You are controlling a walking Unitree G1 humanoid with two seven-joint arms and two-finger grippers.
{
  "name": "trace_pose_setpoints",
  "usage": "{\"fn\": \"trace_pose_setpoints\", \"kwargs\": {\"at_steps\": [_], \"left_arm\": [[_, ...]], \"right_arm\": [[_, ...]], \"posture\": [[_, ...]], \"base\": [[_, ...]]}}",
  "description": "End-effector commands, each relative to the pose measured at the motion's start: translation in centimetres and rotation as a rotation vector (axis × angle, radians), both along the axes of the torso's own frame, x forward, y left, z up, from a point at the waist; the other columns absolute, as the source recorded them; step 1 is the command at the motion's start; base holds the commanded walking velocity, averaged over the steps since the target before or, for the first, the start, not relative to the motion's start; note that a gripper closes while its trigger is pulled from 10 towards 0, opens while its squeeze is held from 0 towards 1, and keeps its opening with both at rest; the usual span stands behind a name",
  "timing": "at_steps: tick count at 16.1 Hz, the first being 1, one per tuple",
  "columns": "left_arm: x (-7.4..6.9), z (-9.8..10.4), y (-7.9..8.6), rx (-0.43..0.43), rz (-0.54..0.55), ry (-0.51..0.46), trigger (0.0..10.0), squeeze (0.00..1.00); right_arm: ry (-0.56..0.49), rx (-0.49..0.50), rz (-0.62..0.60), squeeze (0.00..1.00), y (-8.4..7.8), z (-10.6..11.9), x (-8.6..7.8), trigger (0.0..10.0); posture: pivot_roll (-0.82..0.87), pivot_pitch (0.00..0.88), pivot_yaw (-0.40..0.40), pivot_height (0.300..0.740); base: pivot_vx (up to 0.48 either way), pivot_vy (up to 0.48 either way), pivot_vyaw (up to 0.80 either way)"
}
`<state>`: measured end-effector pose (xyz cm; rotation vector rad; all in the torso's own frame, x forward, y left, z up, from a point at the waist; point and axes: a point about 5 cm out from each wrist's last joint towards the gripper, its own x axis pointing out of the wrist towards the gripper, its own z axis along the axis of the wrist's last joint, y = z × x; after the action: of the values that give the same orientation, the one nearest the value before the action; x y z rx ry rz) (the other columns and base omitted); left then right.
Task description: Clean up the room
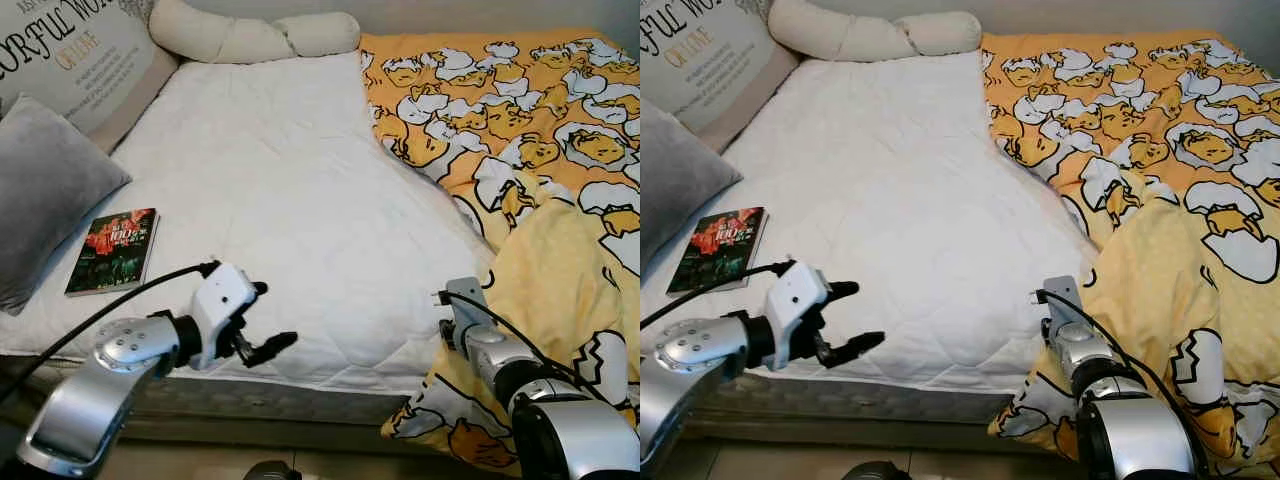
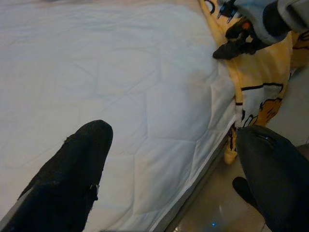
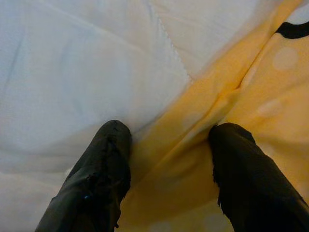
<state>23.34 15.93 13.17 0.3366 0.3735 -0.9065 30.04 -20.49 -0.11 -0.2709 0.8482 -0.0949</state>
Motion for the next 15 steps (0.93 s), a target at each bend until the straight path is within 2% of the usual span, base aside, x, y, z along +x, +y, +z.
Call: {"fn": "trace_pose_setpoints", "kwargs": {"at_steps": [1, 6, 11, 15], "left_arm": [[-0.2, 0.0, -0.2, 0.009, 0.000, 0.002, 10.0, 0.00], [-0.1, 0.5, -0.9, 0.004, 0.002, 0.003, 10.0, 0.00], [0.7, 1.1, -0.4, 0.001, -0.004, 0.005, 10.0, 0.00], [0.8, 0.7, 0.0, 0.010, -0.004, 0.017, 10.0, 0.00]], "right_arm": [[0.040, 0.009, -0.010, 0.00, -0.1, -0.6, -0.7, 0.0], [0.076, 0.005, -0.025, 0.00, -1.0, -1.2, -1.5, 0.0], [0.087, 0.030, -0.046, 0.00, -1.2, -1.5, -1.9, 0.0], [0.078, 0.073, -0.076, 0.00, -1.4, -1.6, -2.1, 0.0]], "posture": [[0.23, 0.000, 0.066, 0.740], [0.23, 0.000, 0.057, 0.740], [0.21, 0.000, 0.071, 0.740], [0.21, 0.000, 0.075, 0.740]], "base": [[0.000, 0.000, 0.00], [0.000, 0.000, 0.00], [0.000, 0.000, 0.00], [0.000, 0.000, 0.00]]}}
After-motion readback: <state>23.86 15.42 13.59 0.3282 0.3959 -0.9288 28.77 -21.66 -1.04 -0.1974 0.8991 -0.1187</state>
